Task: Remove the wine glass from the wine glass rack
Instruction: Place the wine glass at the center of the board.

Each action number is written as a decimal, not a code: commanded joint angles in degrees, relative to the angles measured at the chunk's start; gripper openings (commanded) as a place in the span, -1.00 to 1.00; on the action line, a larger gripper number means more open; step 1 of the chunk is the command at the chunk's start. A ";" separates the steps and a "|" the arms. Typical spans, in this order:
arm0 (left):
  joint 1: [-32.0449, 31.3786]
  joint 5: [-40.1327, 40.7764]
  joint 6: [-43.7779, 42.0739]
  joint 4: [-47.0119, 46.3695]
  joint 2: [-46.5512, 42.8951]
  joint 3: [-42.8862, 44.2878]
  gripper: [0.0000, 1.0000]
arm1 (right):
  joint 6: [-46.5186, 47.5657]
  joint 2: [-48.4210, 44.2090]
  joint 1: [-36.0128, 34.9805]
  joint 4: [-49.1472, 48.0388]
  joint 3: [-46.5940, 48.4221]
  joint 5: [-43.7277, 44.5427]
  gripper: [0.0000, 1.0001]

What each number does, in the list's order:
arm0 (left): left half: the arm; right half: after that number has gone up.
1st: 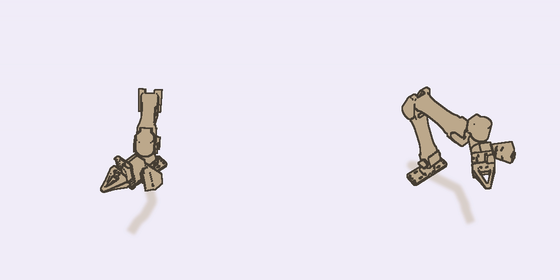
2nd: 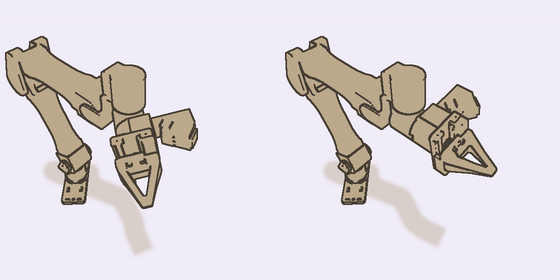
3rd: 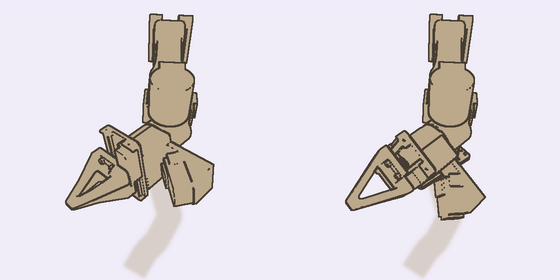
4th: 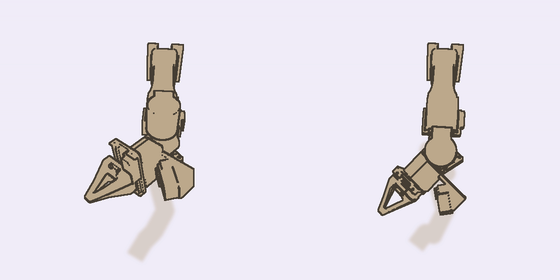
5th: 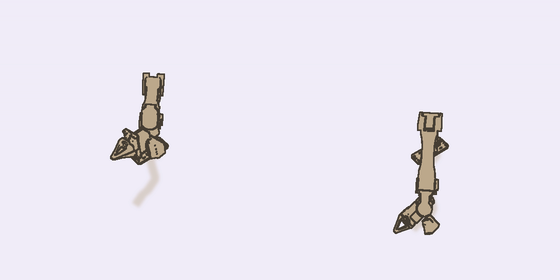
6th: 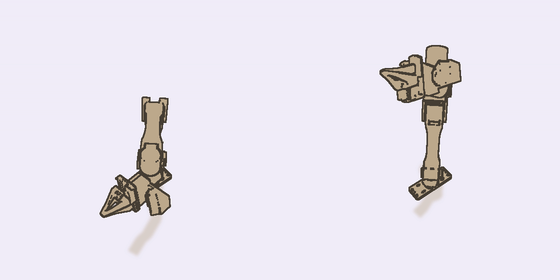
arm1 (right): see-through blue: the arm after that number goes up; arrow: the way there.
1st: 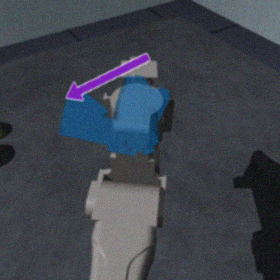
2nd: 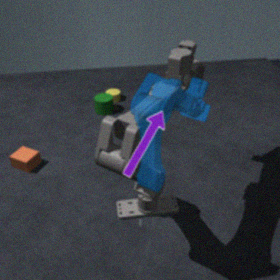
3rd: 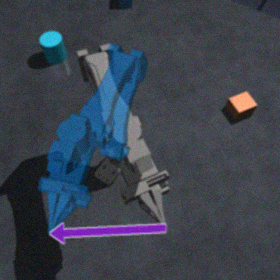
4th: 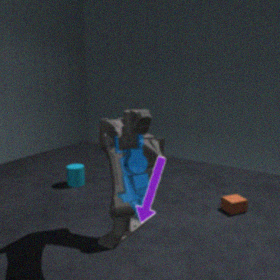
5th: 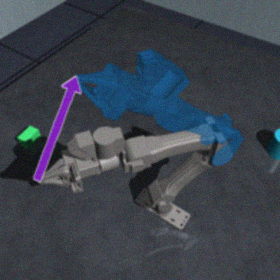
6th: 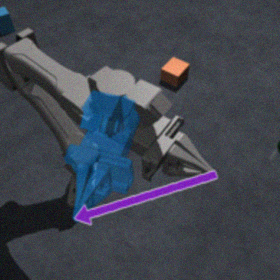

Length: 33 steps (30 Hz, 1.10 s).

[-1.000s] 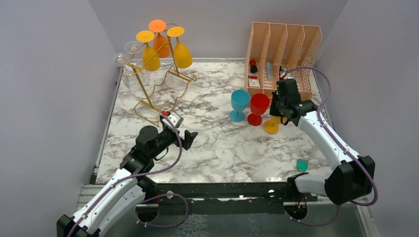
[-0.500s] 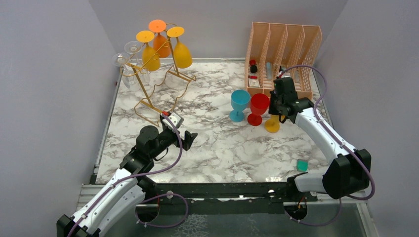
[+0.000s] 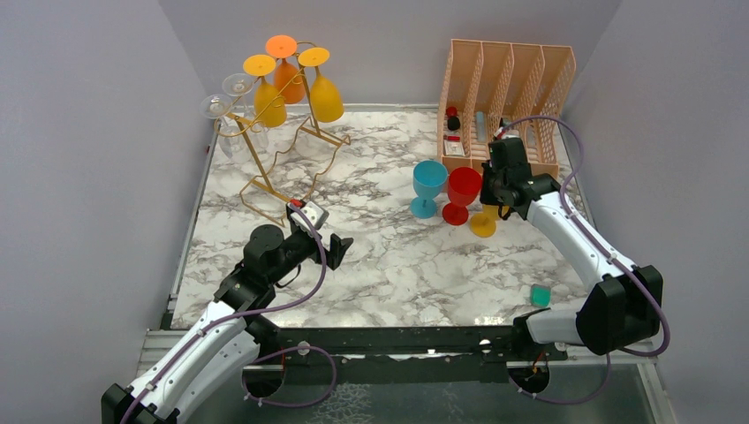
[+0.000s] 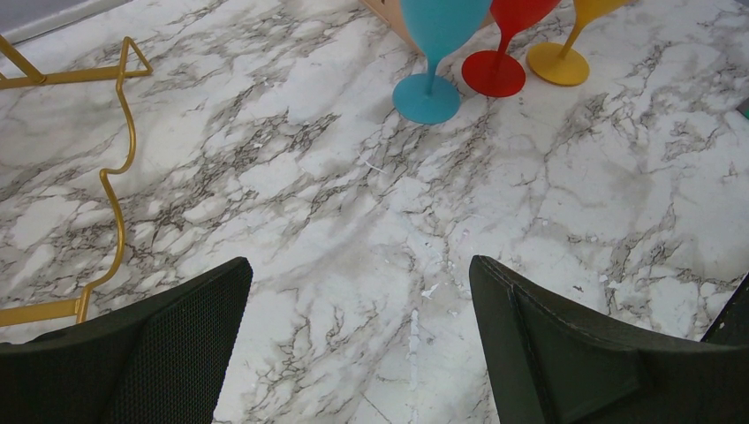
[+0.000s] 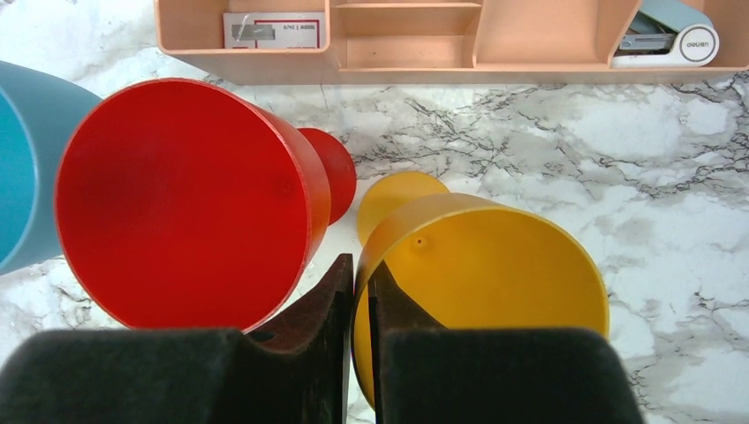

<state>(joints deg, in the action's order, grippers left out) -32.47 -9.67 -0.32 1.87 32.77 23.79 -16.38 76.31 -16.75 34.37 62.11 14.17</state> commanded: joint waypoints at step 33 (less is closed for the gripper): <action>0.21 -1.75 0.61 -0.46 1.34 2.22 0.98 | -1.84 -13.73 0.32 -2.98 1.44 -31.25 -0.51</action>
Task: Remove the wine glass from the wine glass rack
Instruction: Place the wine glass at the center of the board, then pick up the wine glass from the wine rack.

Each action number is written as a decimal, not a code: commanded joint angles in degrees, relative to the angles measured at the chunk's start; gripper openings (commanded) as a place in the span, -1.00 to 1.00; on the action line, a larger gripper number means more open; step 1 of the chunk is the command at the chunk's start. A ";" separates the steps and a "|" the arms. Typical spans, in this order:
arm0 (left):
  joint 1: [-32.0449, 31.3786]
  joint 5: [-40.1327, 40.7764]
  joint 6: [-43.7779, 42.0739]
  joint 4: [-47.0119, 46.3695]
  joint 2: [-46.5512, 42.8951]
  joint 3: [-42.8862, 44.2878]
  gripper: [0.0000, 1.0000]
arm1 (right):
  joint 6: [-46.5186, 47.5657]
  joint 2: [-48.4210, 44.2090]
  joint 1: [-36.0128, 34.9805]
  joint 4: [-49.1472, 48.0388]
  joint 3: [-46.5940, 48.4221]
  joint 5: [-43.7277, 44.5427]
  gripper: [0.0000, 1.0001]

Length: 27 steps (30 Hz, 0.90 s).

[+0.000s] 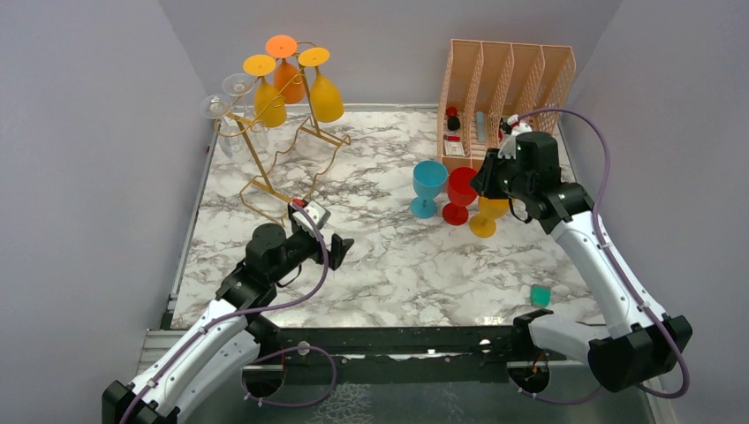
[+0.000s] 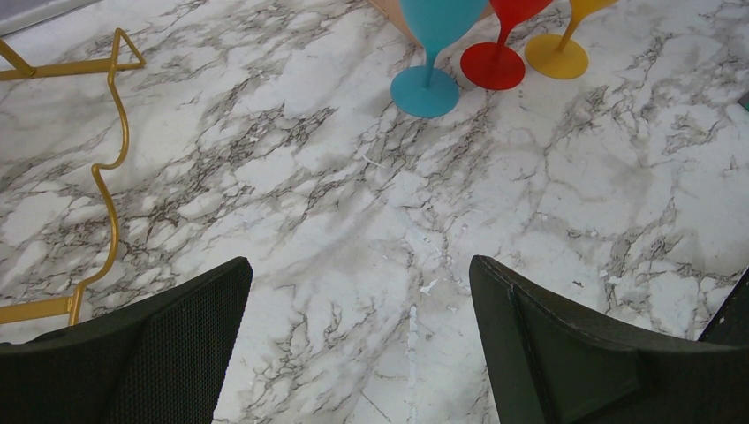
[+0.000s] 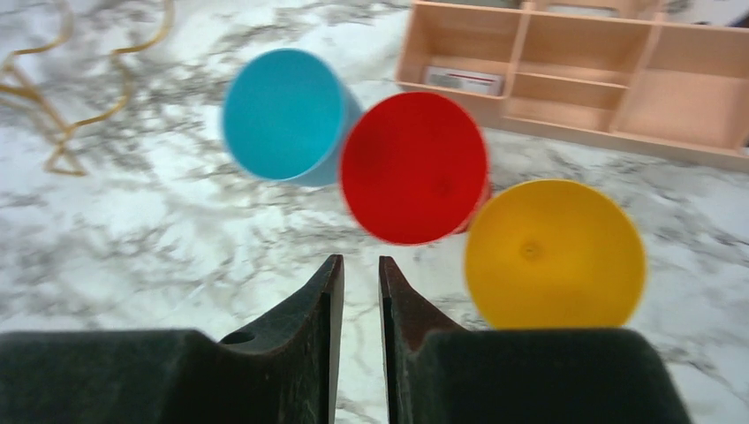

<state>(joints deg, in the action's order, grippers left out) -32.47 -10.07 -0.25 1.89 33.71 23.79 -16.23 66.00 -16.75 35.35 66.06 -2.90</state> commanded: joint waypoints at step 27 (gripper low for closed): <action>0.75 0.02 10.25 13.27 28.39 36.39 0.98 | -9.60 -7.39 0.32 -19.61 -11.67 -42.95 0.02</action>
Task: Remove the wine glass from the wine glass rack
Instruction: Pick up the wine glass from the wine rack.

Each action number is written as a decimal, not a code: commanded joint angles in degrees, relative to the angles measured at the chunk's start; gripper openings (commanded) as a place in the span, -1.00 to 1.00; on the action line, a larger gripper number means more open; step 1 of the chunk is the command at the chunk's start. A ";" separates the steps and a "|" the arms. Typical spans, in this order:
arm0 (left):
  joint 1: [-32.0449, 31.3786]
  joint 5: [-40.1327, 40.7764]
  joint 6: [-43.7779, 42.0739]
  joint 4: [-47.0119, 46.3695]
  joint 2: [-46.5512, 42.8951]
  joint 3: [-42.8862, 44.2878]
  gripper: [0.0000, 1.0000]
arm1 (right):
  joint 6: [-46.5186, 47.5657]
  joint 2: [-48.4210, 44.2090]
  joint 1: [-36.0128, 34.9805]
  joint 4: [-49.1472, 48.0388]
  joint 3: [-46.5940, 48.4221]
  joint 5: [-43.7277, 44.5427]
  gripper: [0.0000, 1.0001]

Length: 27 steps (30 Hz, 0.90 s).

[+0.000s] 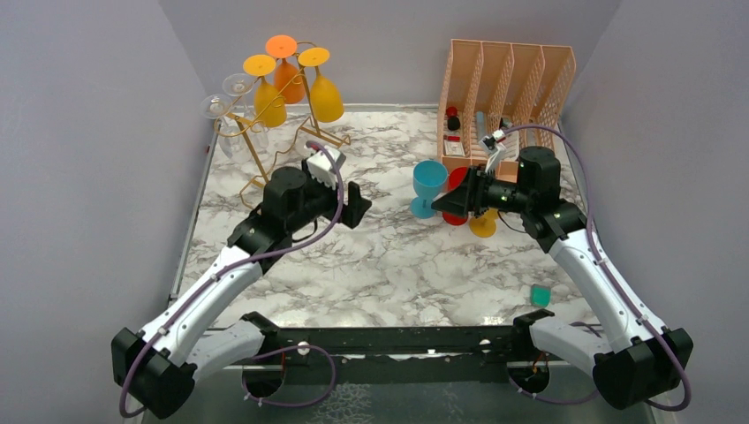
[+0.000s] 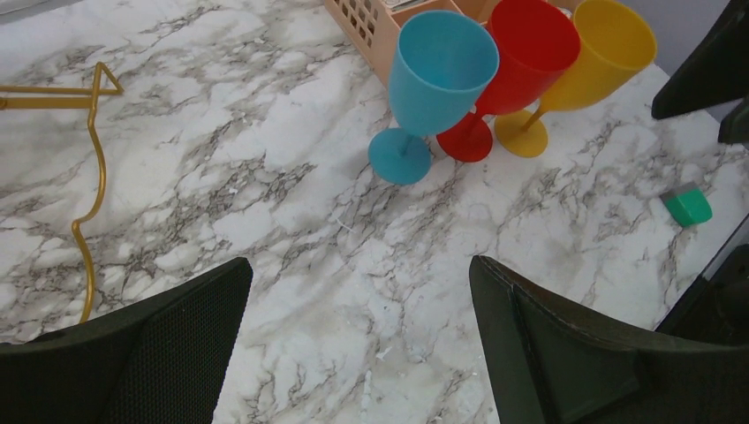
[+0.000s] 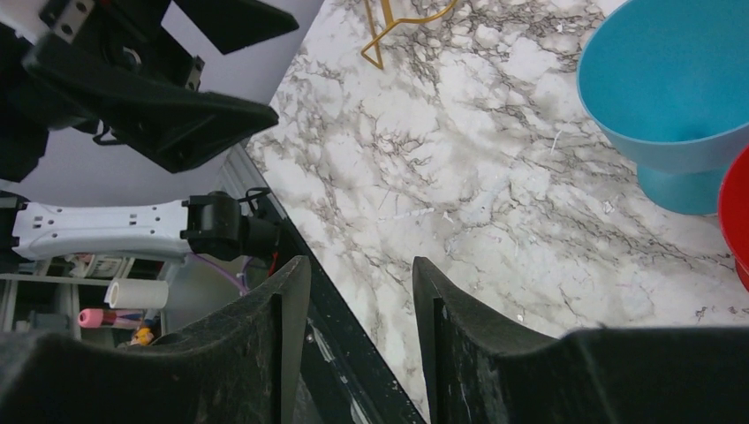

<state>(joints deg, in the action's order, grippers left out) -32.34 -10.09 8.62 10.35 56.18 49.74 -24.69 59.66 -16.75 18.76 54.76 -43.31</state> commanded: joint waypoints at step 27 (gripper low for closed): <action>27.08 -4.35 13.15 17.58 52.76 77.06 0.68 | -2.09 -0.99 0.32 -3.32 -1.00 -4.29 0.09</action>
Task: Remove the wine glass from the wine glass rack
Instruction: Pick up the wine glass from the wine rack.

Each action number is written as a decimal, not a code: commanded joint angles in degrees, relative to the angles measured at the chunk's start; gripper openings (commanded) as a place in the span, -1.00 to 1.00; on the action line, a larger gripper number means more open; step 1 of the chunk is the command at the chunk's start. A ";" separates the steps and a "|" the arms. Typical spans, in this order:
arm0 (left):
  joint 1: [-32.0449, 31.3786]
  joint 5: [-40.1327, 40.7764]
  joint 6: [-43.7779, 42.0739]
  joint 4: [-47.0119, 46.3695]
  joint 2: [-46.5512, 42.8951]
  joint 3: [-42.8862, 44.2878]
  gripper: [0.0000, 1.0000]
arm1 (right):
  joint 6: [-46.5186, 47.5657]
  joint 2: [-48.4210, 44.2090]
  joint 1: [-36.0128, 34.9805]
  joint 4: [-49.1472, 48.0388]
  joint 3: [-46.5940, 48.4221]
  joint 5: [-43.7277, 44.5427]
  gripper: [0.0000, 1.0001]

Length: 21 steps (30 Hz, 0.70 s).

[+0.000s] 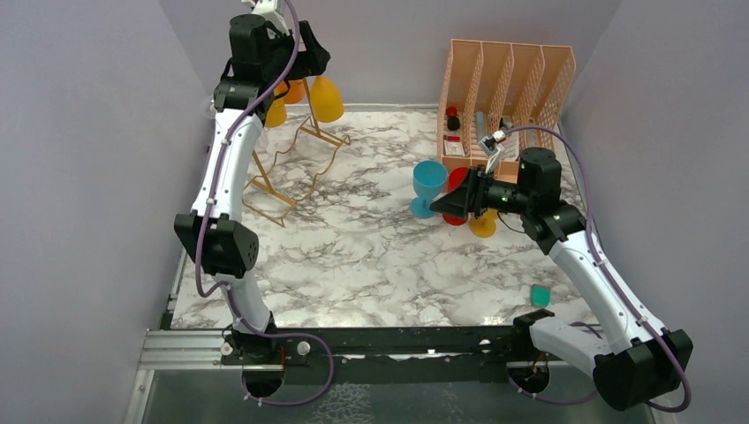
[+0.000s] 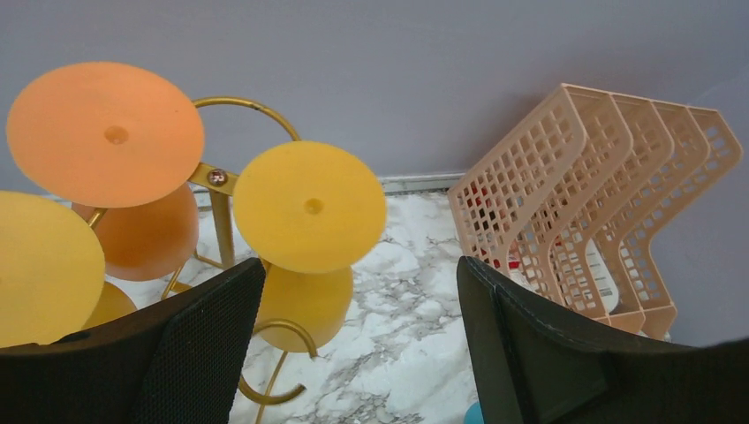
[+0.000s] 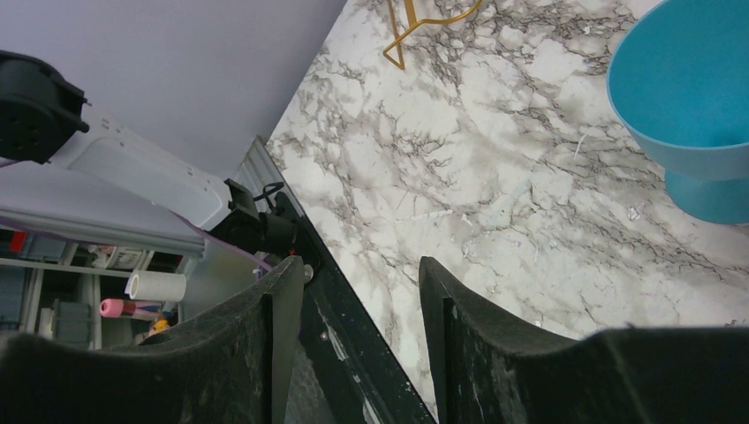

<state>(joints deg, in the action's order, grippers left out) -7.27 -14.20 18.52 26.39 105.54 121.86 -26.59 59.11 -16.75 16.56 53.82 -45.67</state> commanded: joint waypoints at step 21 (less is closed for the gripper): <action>4.02 -3.44 9.82 0.59 12.13 9.63 0.28 | 0.55 -0.35 0.32 -0.94 -0.77 -2.57 0.10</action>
<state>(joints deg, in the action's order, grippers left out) -3.60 -15.64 26.57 27.81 116.62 128.99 -26.55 59.13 -16.75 16.56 53.82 -46.28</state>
